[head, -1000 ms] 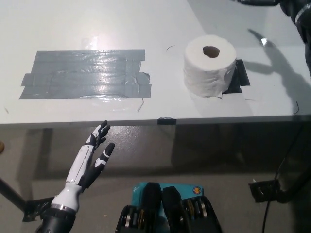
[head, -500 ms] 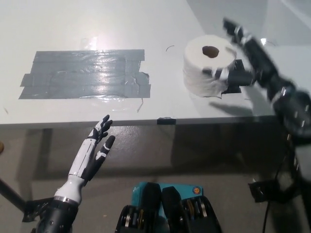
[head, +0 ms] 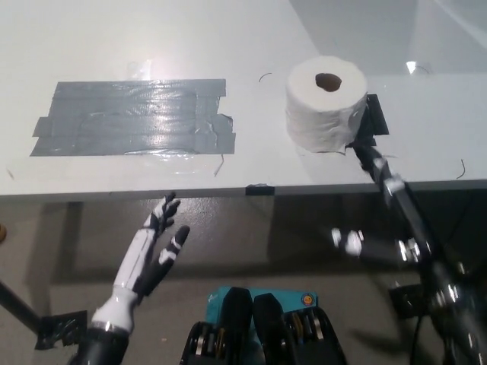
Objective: A person hands over a roll of toilet paper to the robot , and the robot inserts its right thumb into the hole in the centre to grab the roll, and then places it on the balck area on the desk.
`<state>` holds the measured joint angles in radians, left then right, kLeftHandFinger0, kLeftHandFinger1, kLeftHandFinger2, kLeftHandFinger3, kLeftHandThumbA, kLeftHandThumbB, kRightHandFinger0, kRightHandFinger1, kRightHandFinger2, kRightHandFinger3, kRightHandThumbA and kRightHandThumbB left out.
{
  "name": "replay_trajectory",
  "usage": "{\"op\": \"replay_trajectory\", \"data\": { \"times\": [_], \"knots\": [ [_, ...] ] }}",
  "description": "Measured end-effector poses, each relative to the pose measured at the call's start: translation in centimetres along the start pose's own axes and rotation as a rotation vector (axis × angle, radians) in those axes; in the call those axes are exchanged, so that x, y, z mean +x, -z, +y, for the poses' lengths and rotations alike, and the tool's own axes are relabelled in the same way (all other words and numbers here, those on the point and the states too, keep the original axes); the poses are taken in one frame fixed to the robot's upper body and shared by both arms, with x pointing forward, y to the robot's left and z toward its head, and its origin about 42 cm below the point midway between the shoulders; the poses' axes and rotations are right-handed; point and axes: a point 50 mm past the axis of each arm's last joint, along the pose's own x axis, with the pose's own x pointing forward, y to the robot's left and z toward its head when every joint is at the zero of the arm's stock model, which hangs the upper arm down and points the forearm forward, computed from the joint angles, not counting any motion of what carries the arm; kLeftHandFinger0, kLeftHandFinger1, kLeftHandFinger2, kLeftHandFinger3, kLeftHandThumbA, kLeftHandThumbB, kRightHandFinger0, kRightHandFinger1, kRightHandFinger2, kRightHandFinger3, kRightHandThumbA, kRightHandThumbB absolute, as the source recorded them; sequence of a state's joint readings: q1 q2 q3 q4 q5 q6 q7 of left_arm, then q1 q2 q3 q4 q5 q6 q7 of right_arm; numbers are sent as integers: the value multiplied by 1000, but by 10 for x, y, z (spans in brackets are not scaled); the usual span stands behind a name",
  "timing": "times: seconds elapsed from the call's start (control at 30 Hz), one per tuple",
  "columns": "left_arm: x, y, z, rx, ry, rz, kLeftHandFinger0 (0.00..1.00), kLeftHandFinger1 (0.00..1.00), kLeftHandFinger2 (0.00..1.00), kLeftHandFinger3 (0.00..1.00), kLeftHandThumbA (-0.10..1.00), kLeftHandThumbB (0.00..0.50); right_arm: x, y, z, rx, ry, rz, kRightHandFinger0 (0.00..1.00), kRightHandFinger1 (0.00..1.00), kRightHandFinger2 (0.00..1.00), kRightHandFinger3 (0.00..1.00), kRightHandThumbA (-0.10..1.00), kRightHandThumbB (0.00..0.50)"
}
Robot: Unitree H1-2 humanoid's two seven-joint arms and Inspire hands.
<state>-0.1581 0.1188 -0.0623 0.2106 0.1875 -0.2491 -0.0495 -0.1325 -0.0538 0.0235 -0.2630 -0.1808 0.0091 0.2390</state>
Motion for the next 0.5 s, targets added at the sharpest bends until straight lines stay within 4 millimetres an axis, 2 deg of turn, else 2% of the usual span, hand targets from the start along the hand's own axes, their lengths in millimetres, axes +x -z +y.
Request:
{"op": "replay_trajectory", "data": {
  "times": [0.13,0.23,0.33,0.43,0.47,0.5],
  "knots": [
    [-17,10,-9,-22,0,43,1000,1000,1000,1000,823,174,-27,2,6,-3,45,-5,1000,1000,1000,1000,989,215],
    [-26,14,-13,-31,-1,63,1000,1000,1000,1000,825,168,-37,2,8,-12,72,-17,1000,1000,1000,1000,838,167],
    [-31,16,-13,-32,-3,71,1000,1000,1000,1000,817,169,-41,8,9,-19,100,-27,1000,1000,1000,1000,771,137],
    [-33,16,-12,-33,-7,69,1000,1000,1000,1000,808,167,-43,24,9,-18,122,-1,1000,1000,1000,1000,764,135],
    [-33,15,-11,-32,-9,65,1000,1000,1000,1000,810,169,-46,37,9,-14,134,27,1000,1000,1000,1000,797,179],
    [-33,15,-11,-31,-10,64,1000,1000,1000,1000,817,178,-47,41,8,-13,139,36,1000,1000,1000,1000,813,173]
  ]
}}
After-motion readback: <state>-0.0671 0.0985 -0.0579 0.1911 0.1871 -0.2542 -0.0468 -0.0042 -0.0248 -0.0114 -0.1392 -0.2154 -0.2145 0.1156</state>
